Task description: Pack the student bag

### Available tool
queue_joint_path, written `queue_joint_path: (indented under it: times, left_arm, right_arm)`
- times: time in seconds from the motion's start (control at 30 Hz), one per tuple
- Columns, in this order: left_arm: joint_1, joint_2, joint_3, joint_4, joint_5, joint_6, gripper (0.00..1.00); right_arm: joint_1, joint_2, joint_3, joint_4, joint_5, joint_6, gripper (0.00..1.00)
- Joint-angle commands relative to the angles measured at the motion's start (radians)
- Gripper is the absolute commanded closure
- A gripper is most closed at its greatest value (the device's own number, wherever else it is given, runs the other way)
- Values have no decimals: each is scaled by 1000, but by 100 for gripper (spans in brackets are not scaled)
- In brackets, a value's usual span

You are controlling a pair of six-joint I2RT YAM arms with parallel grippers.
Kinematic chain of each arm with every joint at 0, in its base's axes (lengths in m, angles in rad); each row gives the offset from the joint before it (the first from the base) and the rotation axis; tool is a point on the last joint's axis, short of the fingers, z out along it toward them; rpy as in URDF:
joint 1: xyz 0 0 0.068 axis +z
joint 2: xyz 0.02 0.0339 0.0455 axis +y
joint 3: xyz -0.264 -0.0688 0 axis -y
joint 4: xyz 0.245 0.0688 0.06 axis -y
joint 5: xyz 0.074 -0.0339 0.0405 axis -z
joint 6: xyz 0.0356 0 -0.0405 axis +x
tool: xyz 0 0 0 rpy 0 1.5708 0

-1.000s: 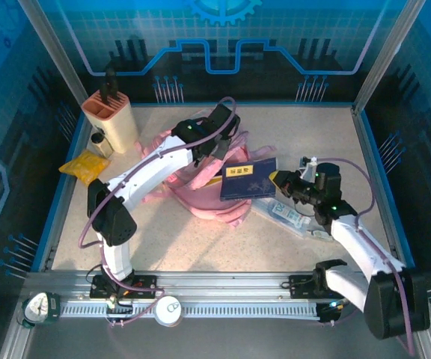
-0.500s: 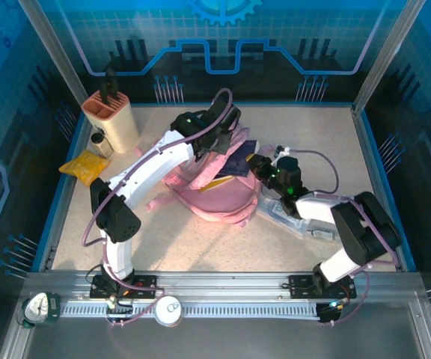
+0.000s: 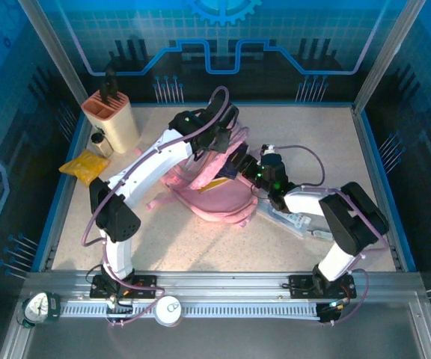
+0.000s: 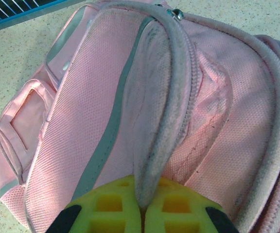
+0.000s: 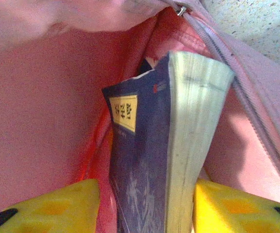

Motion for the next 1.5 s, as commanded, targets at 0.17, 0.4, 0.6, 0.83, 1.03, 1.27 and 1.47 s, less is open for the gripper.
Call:
queue_joint_path:
  times: [0.17, 0.4, 0.6, 0.83, 1.03, 1.27, 1.47]
  left_arm:
    - [18, -71, -30, 109, 5, -66, 100]
    - [23, -88, -59, 121, 23, -71, 100]
    - [27, -93, -70, 141, 57, -90, 100]
    - [32, -86, -78, 169, 85, -132, 100]
    - [36, -110, -112, 197, 102, -144, 100]
    - [47, -134, -195, 238, 155, -155, 99]
    - [40, -161, -346, 311, 263, -197, 95]
  right_arm:
    - [-10, -104, 59, -441, -136, -199, 44]
    - [-18, -61, 106, -570, -191, -282, 60]
    - [19, 57, 164, -428, -280, -269, 79]
    - [102, 161, 305, -349, -273, -279, 78]
    - [114, 82, 272, -457, -211, -366, 65]
    - [85, -199, 87, -654, -120, -466, 52]
    - [54, -407, -1, -842, -43, -529, 43]
